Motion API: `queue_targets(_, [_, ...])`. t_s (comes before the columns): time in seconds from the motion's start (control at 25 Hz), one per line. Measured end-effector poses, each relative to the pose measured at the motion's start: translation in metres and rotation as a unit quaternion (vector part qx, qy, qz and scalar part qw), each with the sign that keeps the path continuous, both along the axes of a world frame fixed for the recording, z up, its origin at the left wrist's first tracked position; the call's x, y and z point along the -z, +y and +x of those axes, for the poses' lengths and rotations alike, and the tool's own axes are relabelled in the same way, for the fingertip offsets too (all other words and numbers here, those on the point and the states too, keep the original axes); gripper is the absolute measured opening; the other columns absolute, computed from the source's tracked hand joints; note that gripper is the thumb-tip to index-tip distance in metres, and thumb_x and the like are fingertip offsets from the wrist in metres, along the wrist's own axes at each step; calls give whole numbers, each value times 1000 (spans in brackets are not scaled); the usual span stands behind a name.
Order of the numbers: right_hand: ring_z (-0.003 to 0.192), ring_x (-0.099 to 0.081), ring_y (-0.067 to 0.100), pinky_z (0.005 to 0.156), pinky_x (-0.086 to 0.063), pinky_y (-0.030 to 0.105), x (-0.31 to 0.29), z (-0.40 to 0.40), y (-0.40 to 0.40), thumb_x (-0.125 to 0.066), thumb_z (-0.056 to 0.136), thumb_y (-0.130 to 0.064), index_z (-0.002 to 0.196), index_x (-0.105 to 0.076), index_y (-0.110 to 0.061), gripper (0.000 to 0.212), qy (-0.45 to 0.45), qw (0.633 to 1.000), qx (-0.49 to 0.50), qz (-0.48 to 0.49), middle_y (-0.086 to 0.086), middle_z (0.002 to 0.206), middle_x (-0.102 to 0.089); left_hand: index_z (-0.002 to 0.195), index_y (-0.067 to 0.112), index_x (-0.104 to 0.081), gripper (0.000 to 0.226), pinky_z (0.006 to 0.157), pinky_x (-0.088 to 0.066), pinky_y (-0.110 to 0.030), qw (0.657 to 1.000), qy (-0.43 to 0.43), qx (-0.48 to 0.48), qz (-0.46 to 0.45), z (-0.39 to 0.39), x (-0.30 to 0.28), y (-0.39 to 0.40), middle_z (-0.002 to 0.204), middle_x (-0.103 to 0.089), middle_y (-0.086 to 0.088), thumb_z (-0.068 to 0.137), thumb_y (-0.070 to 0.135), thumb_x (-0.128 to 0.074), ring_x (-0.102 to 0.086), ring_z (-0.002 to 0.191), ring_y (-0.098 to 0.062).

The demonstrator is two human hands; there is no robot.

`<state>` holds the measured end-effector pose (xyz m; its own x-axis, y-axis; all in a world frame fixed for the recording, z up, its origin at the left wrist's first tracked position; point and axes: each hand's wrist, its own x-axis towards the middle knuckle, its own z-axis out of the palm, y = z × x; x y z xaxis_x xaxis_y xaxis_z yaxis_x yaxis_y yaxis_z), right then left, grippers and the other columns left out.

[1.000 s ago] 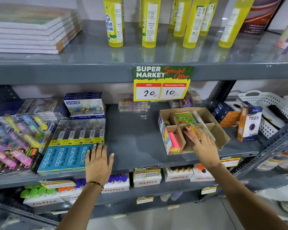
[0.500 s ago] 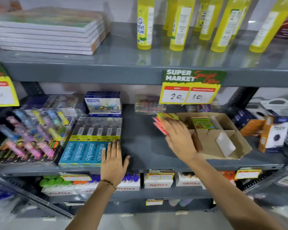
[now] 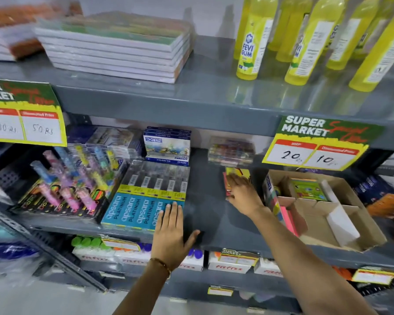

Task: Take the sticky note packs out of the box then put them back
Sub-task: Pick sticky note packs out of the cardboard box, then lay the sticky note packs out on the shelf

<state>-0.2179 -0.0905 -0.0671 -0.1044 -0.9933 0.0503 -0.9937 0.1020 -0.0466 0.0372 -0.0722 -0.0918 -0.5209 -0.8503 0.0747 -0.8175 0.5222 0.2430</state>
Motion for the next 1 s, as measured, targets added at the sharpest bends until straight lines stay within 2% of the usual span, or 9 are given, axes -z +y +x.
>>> queue_targets(0.08, [143, -25, 29, 118, -18, 41, 0, -5, 2, -66, 83, -28, 146, -28, -8, 76, -36, 999, 23, -2, 13, 153, -32, 139, -1, -29, 94, 109, -13, -48, 1000, 5, -4, 2, -1, 0, -1, 145, -34, -22, 83, 70, -4, -30, 134, -37])
queue_targets(0.16, [146, -18, 28, 119, -15, 43, 0, -15, 6, -60, 87, -22, 148, -23, -9, 72, -46, 996, 74, -5, 10, 158, -23, 143, 3, -17, 98, 112, -1, -43, 1000, 5, -6, -17, -1, 6, -3, 152, -22, -18, 79, 73, 5, -17, 140, -33])
queue_targets(0.36, [143, -31, 17, 105, -41, 33, -2, -25, 21, -43, 93, 4, 143, -38, -13, 54, -15, 996, 84, -8, 2, 155, -34, 145, 8, -3, 90, 111, 10, -36, 1000, 3, -12, -28, 1, 11, -4, 156, -7, -13, 81, 71, -7, -1, 142, -28])
queue_targets(0.52, [109, -67, 14, 69, -62, 30, -15, 5, 51, -77, 64, 10, 116, -66, -6, 56, 66, 984, 41, -161, 7, 123, -68, 145, 6, -9, 94, 114, 9, -40, 999, 11, 18, -36, 8, 11, 1, 155, -11, -14, 82, 70, -34, -4, 142, -29])
queue_targets(0.64, [86, -75, 16, 57, -62, 25, -6, 47, 81, -91, 41, 3, 93, -78, -7, 54, 41, 975, -59, -208, 6, 98, -78, 139, -1, -30, 100, 114, -11, -49, 998, -14, 35, -50, 15, 12, 11, 146, -34, -19, 72, 68, -55, -29, 135, -36])
queue_targets(0.8, [83, -75, 12, 60, -61, 21, 14, 99, 108, -96, 30, -11, 87, -79, -11, 59, 6, 992, -89, -85, 2, 93, -79, 136, -3, -34, 105, 106, -22, -53, 998, -38, 31, -43, 15, 10, 13, 141, -41, -21, 65, 69, -63, -37, 130, -37])
queue_targets(0.84, [92, -74, 13, 68, -61, 21, 13, 105, 108, -95, 37, -14, 94, -77, -10, 60, 10, 996, -73, -53, 4, 102, -77, 135, -4, -36, 105, 104, -25, -53, 998, -44, 30, -44, 15, 10, 13, 140, -44, -21, 63, 68, -64, -40, 128, -37])
queue_targets(0.92, [126, -56, 20, 100, -50, 30, 17, 110, 105, -76, 76, -13, 126, -59, -5, 53, -10, 998, -57, 3, 11, 137, -57, 134, -4, -38, 104, 103, -26, -52, 997, -53, 28, -40, 16, 10, 13, 138, -46, -22, 63, 67, -65, -43, 127, -37])
queue_targets(1.0, [133, -47, 26, 112, -36, 39, 22, 109, 104, -52, 93, -14, 132, -52, -4, 40, -64, 997, -51, 11, 12, 144, -50, 136, -3, -34, 103, 106, -22, -51, 998, -52, 26, -39, 16, 12, 13, 141, -42, -21, 66, 67, -62, -38, 130, -37])
